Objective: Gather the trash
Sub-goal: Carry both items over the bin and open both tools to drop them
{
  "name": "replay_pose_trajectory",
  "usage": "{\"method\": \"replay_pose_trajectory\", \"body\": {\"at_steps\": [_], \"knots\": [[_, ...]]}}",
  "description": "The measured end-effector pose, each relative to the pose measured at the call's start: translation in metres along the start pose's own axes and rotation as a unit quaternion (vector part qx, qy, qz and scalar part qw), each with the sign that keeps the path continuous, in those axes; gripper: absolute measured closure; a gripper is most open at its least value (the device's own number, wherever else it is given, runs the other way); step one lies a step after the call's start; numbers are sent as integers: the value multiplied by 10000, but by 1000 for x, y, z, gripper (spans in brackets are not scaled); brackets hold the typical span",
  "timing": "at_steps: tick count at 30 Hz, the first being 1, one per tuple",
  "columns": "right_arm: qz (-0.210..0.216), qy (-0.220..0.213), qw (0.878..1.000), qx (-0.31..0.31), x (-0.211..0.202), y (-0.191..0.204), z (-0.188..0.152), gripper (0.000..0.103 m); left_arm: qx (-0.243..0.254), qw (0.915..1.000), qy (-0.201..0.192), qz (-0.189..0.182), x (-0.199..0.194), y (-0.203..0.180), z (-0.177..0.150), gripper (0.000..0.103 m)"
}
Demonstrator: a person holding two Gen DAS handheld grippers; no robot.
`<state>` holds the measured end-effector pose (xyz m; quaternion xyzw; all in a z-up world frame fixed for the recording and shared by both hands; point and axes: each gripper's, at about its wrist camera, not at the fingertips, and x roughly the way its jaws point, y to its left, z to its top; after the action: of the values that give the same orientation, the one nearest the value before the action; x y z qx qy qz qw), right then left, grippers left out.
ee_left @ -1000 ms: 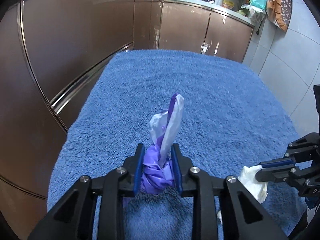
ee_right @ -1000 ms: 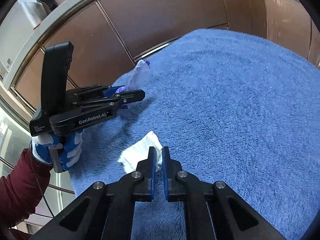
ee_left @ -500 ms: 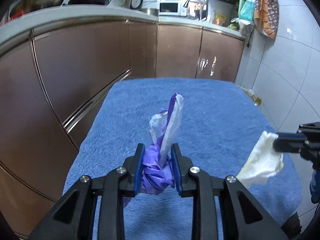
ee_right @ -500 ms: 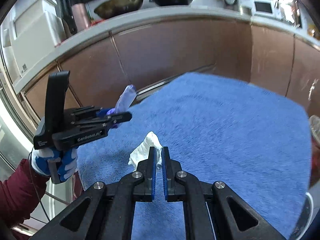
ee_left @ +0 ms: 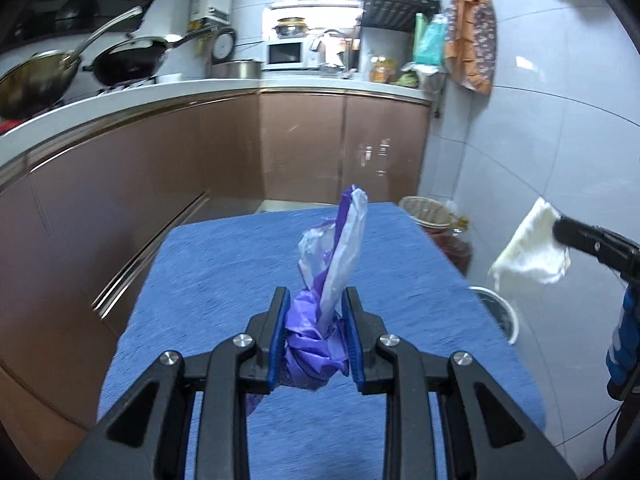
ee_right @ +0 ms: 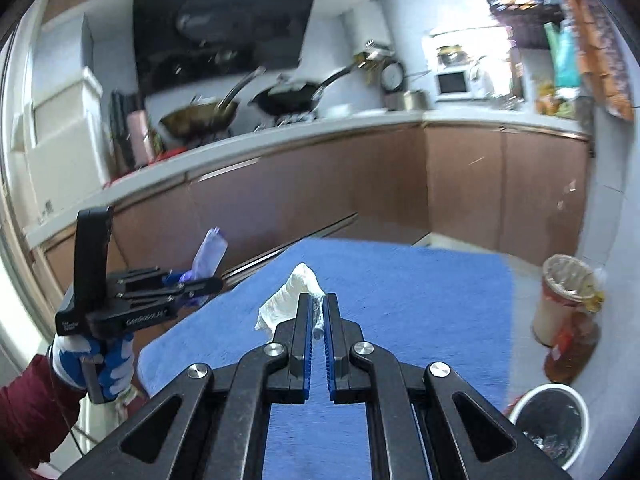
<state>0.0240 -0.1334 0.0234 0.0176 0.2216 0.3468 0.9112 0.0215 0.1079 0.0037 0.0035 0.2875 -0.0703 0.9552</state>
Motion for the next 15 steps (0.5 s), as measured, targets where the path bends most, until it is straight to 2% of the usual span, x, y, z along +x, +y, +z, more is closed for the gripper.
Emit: {"method": "replay_pose_trajectory", "body": {"at_steps": [7, 15], "knots": [[-700, -647, 9947, 378, -55, -42, 2, 97, 471, 9976, 63, -497, 26, -69, 24, 78], [-1620, -995, 9780, 856, -98, -104, -9, 97, 904, 9890, 278, -1141, 74, -147, 42, 78]]}}
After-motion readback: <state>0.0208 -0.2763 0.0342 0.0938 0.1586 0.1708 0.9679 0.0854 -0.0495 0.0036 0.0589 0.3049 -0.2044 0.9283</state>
